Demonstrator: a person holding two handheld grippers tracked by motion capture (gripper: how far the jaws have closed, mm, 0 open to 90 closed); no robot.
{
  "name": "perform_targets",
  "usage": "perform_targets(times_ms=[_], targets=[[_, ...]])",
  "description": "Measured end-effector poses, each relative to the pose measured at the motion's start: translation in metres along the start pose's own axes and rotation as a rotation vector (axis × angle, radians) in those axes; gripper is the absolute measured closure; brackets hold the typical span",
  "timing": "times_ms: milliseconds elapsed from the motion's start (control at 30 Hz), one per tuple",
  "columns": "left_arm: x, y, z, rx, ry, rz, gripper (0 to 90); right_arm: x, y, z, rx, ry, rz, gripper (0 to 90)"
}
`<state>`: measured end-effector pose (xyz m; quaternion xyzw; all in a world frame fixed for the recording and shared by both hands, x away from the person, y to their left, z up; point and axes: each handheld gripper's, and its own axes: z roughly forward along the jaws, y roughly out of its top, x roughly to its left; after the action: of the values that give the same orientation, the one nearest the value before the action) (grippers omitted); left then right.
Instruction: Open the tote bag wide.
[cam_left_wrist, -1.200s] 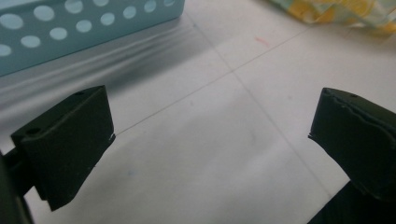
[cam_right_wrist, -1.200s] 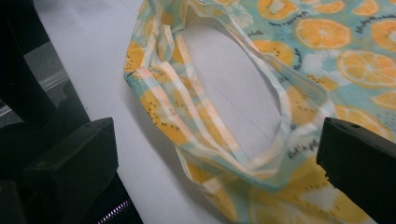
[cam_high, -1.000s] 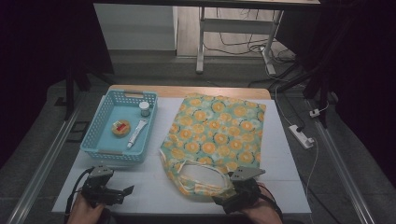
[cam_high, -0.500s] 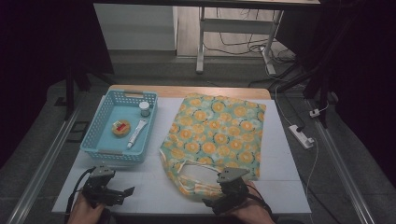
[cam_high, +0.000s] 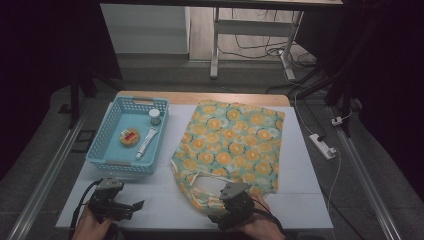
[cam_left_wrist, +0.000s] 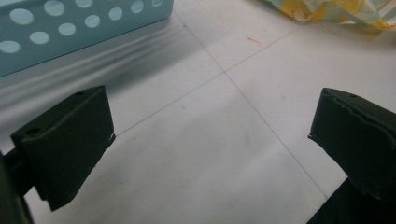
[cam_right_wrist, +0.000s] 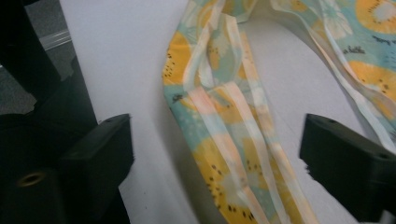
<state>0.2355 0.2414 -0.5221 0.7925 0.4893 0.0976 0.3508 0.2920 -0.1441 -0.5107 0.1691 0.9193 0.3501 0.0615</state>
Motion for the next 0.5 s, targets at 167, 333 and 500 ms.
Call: perform_targets(times_ms=[167, 333, 500], targets=[[0.0, 0.0, 0.0, 0.0, -0.003, 0.001, 0.0, -0.003, 0.003, 0.001, 0.008, 0.004, -0.008, 33.2], [0.0, 0.0, 0.0, 0.004, -0.004, 0.004, 0.0, -0.007, 0.006, -0.003, 0.016, 0.051, -0.025, 68.7], [0.0, 0.0, 0.0, 0.004, -0.003, 0.005, 0.0, -0.007, 0.013, -0.015, -0.043, 0.053, -0.036, 88.3]])
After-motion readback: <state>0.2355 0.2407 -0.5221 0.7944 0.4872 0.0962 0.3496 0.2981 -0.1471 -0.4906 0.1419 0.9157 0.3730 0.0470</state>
